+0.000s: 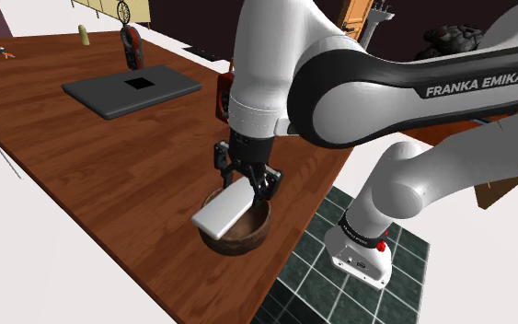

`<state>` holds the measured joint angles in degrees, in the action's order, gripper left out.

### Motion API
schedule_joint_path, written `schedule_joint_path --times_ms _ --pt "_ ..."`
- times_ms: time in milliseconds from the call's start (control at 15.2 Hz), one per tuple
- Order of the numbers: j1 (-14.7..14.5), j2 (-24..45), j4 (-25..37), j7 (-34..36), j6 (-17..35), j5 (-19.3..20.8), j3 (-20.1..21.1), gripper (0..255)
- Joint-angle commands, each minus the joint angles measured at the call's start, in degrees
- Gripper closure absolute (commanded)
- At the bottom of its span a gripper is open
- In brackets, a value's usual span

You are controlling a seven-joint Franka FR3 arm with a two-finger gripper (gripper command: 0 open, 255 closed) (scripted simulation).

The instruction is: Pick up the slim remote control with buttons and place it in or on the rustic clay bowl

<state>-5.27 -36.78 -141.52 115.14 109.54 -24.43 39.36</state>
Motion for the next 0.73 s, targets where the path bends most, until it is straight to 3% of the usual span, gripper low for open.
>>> schedule_joint_path --times_ms 0,264,660 --pt "0.0 0.5 -1.0 0.0 1.6 -0.3 0.7 255" --pt "0.1 1.5 -3.1 -0.1 4.7 -1.0 1.9 255" --pt "0.1 1.5 -3.1 -0.1 4.7 -1.0 1.9 255"
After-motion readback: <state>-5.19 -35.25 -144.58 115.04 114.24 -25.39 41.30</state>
